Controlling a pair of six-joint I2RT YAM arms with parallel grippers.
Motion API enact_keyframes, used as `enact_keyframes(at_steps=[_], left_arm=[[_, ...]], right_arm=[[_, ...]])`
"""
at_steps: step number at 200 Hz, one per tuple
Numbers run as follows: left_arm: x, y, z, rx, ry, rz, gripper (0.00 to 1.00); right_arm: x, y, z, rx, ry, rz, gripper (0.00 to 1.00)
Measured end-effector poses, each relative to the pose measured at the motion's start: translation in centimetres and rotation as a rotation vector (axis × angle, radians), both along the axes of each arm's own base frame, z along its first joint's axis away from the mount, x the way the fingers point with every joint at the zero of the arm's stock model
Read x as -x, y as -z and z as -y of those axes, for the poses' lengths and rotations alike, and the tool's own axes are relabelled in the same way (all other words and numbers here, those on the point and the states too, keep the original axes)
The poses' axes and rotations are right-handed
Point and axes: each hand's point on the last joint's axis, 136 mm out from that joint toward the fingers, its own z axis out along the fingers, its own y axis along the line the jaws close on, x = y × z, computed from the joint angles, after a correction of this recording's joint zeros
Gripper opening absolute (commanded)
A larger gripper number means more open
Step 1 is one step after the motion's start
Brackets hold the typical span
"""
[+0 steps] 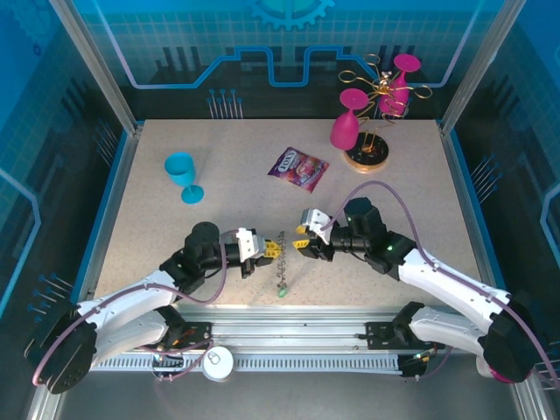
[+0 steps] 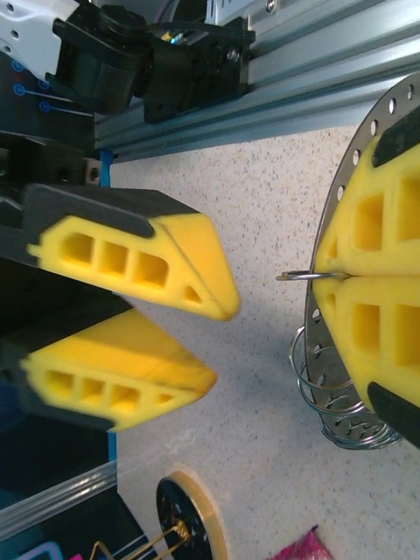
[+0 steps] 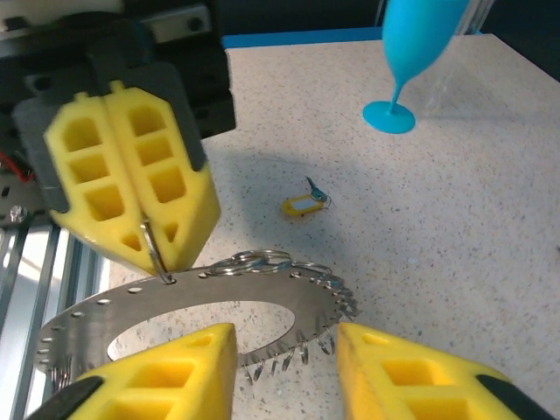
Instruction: Put the keys on the keyring
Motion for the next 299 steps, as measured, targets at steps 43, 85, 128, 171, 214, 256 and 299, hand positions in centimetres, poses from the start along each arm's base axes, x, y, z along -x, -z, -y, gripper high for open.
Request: enact_keyframes(at_steps=[43,85,128,171,214,256,299], left_arm=[[-0.2,-0.4,-0.2,-0.014,-0.023,0.124,0.00],[-0.3,0.0,-0.5,-0.054,-0.041,0.269,0.00],[-0.6,-0.6,-0.7,-0.062,-0.060,0.353,0.00],[-0.9,-0.9,-1.0,-0.065,-0.083,0.376,0.00],[-2.4,-1.1,-2.0,-0.043,-0.212,0.274,0.00],[-5.2,-2.3,-4.0,-0.007,-0.441,0.070,0.00],[-5.8,-3.3,-6.4,0.058,-0.603,-0.075,0.00]], right_arm=[[-0.2,1.1,-0.2,-0.079,0.050,-0.078,0.28],[-0.6,1.0,-0.5,-0.101,0.065,-0.097,0.28],[-0.6,1.0,-0.5,-0.099,0.059,-0.092,0.29],[-0.5,1.0,-0.6,-0.093,0.050,-0.073,0.27],[-1.0,0.8,-0.2,-0.092,0.088,-0.065,0.19],[-1.9,1.5,0.6,-0.064,0.175,-0.095,0.03],[-2.8,1.4,1.6,-0.073,0.277,-0.129,0.00]])
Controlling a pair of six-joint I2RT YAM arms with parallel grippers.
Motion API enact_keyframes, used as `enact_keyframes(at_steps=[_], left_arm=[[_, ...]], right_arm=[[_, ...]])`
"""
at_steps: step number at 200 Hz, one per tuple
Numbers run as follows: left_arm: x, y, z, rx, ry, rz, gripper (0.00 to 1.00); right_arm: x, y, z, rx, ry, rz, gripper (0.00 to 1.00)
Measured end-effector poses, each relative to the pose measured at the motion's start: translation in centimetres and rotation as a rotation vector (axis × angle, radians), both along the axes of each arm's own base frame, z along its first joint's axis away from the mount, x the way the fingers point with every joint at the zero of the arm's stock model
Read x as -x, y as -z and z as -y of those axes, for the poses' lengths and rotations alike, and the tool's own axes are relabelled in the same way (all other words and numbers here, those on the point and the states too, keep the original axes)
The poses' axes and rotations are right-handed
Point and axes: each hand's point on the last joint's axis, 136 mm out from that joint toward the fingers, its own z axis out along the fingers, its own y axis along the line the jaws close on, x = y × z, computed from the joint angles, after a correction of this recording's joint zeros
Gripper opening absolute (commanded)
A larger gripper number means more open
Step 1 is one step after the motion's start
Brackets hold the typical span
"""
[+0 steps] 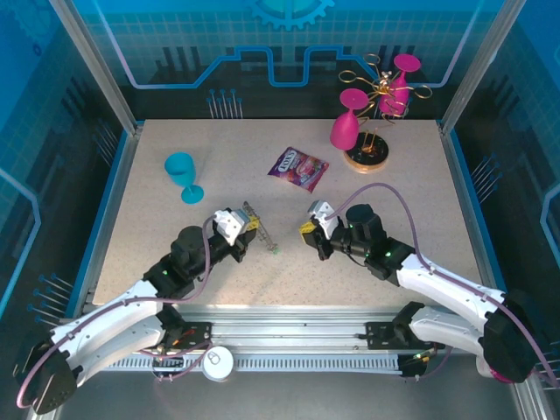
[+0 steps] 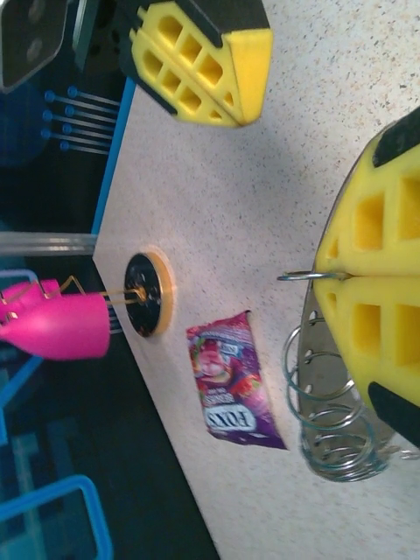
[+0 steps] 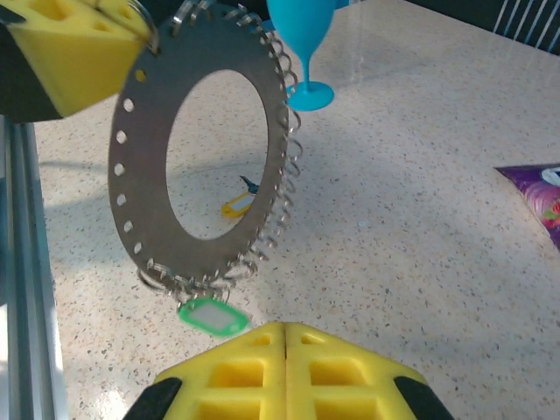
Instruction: Put the keys on the keyring
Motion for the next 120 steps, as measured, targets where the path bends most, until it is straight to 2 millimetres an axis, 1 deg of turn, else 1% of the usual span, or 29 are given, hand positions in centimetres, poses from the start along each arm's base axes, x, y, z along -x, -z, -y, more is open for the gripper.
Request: enact_keyframes(at_steps=[31,50,80,120], left_arm=[[-0.1,-0.3,-1.7,0.024,-0.091,-0.067,0.00],[-0.1,-0.7,-2.7,0.031,-0.145,-0.097,0.00],[-0.2,-1.0,-4.6,0.035,-0.253,-0.156,0.00],[0.0,-2.1,-8.8,0.063,-0.466,-0.214,0.00]], right_arm=[[-0.6,-0.3,0.0,0.012,0.033,-0.029,0.00],[-0.8,-0.5,-0.5,0.026,0.033,-0.034,0.06],[-0.5,-0.4,-2.5,0.067,-0.016,-0.042,0.09],[-0.6,-0.2,-5.4,0.115,-0.061,-0.064,0.13]])
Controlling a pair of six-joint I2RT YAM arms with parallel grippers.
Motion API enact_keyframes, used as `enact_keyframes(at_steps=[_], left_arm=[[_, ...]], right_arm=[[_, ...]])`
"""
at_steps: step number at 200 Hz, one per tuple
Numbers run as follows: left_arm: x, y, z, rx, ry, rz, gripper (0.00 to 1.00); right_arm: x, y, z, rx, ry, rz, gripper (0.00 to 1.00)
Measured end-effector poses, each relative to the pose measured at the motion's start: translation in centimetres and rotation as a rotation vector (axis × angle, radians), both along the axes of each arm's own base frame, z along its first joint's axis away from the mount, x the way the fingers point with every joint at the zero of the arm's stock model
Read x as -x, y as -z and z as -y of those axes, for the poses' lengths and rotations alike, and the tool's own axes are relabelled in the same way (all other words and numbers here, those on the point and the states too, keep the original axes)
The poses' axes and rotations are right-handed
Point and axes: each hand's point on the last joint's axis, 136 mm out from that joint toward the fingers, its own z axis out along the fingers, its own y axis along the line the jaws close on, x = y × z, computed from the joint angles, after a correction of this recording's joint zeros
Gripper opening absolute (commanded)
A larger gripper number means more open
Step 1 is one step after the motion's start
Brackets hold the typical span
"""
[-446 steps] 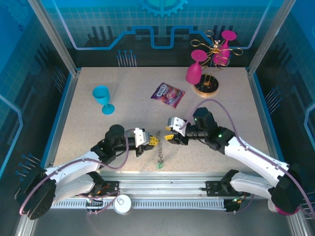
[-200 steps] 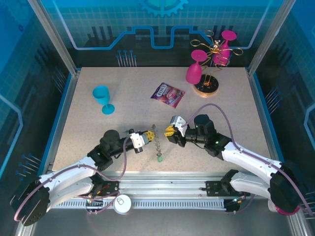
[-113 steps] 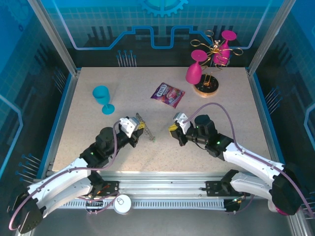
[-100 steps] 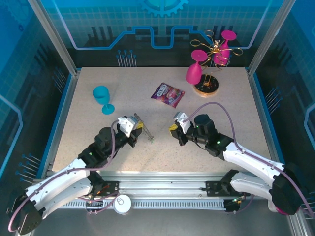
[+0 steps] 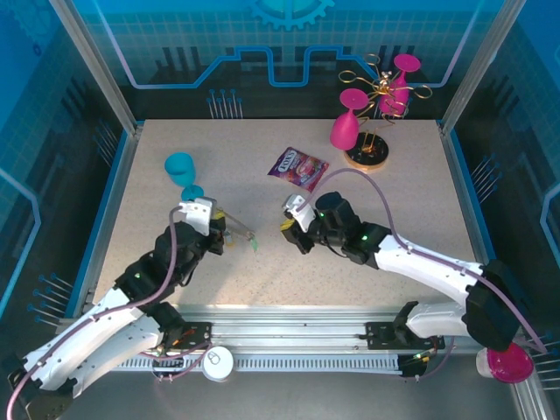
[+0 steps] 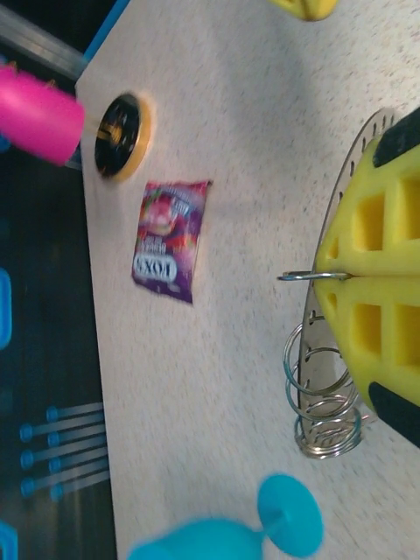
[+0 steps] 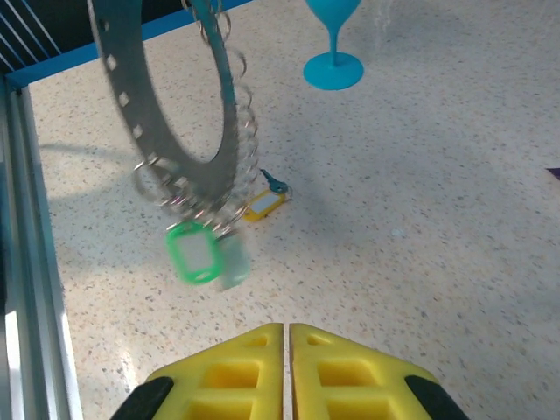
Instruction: Put the keys on the keyring
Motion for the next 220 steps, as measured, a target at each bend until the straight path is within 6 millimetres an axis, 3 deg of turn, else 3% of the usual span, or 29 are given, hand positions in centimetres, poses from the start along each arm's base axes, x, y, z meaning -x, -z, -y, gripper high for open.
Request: enact_keyframes(at_steps=[28,62,115,176,220], left_arm=[[0.8,-0.5,-3.2,0.017,-0.148,-0.021,0.00],[1.6,0.7,-7.0,-0.031,-0.328,-0.070,0.00],[2.3,2.4,-13.1,-0.008,-0.621,-0.093,0.00],[2.7,4.0,-13.9,0.000,-0.654,-0.110,0.00],[2.7,4.5,-13.4,0.009,-0.629,-0.123,0.00]], right_arm=[[0.1,0.7,-2.4,0.033,-0.033,-0.023,0.19],[0.0,2.1,-5.8,0.082,-0.071,-0.063,0.23],[-3.4,5.5,-10.8,0.141,-0.006,-0.207,0.28],[-5.7,11.1,-14.1,0.188,0.088,-0.370,0.35],[-7.1,13.5,-15.8,0.214,0.100,-0.380,0.37]])
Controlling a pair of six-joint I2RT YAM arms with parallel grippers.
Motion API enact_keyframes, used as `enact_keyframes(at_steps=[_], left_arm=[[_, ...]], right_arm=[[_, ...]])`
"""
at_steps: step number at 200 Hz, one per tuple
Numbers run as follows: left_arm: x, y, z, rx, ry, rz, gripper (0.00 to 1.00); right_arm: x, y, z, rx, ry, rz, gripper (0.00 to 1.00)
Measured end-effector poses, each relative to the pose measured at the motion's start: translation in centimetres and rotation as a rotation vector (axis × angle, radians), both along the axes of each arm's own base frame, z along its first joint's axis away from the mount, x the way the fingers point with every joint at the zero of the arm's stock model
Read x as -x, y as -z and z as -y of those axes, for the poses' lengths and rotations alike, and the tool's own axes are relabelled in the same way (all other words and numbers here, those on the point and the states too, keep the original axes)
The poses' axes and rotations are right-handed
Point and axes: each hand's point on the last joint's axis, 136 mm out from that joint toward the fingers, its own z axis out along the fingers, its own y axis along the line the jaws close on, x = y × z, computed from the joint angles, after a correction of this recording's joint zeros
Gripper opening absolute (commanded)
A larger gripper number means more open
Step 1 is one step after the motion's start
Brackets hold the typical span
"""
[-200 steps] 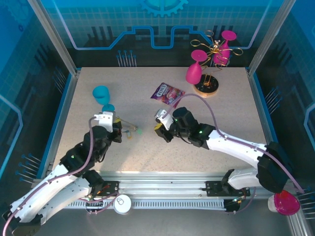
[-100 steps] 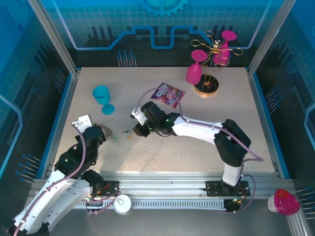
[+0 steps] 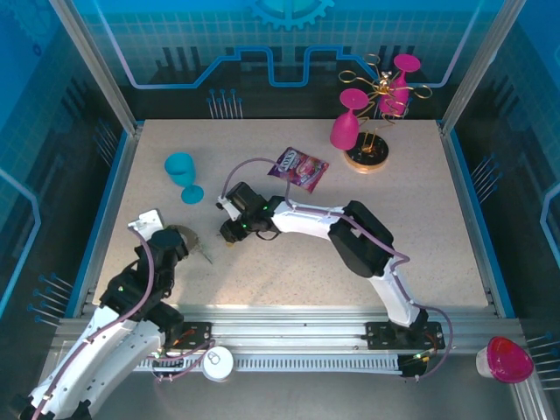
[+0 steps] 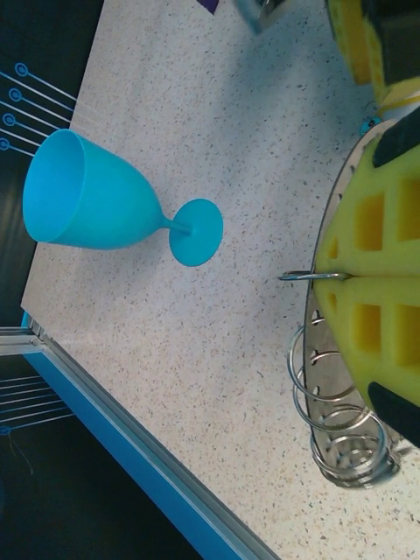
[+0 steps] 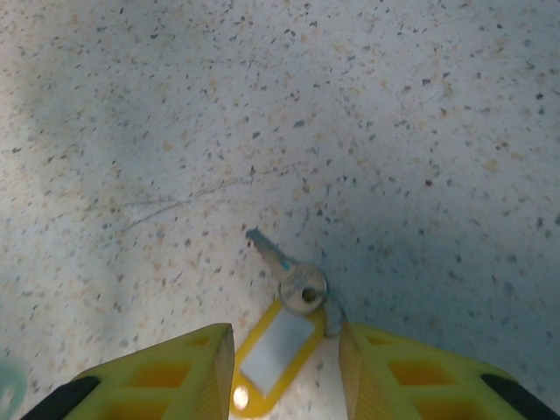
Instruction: Put the keys on the keyring
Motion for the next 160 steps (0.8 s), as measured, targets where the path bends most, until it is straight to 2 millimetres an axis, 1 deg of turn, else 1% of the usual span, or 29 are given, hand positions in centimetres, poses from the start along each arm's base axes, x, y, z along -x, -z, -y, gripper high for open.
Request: enact_keyframes(at_steps=[33,78,160], left_arm=[[-0.2,0.1,0.5,0.017,0.020,0.003,0.00],[-0.3,0.2,0.7,0.024,0.031,0.002,0.00],[-0.4,0.1,0.8,0.030,0.032,0.014,0.00]], right_arm=[[-0.8,1.4,-0.7,0.030,-0.004,0.003,0.36],[-1.0,2.6,-0.7,0.069,-0.015,-0.005,0.36],[-1.1,2.6,-0.6,0.084,-0.035,0.012,0.36]])
